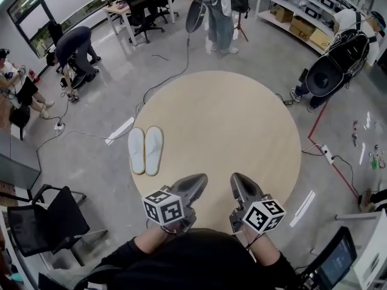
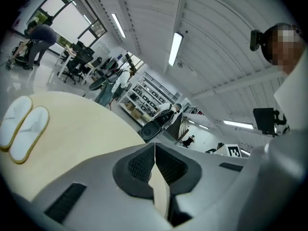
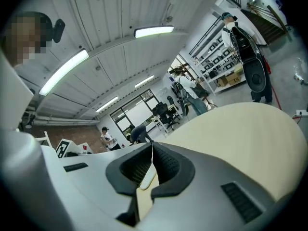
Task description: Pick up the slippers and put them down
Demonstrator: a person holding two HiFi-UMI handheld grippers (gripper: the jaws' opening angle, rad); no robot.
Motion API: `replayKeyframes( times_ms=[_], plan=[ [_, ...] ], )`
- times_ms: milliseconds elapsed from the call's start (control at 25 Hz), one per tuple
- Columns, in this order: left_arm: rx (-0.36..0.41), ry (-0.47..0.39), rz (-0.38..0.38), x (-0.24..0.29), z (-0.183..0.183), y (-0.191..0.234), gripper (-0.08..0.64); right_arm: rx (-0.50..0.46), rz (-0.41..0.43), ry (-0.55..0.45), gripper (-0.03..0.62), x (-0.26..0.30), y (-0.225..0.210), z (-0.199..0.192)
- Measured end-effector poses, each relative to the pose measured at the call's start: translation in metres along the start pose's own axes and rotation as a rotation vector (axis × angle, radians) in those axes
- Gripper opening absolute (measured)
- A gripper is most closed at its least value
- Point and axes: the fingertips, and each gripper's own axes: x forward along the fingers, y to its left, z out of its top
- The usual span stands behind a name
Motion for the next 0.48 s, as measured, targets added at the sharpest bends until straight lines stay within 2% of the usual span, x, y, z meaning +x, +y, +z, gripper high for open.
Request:
replayKeyframes(
  times_ms=[120, 320, 480],
  plan=[
    [0.053, -0.038, -0.016, -0.005, 0.023, -0.017, 0.025, -0.044, 0.025, -0.049, 0.017, -0.002, 0.018, 0.022],
    [0.162, -0.123, -0.045, -0.027, 0.066, -0.037, 0.025, -0.198, 0.037, -0.143, 0.017, 0.0, 0.054, 0.058],
    [0.247, -0.176, -0.075, -0.037, 0.087, -0.054, 0.025, -0.287, 0.053, -0.212, 0.017, -0.001, 0.077, 0.075]
  ],
)
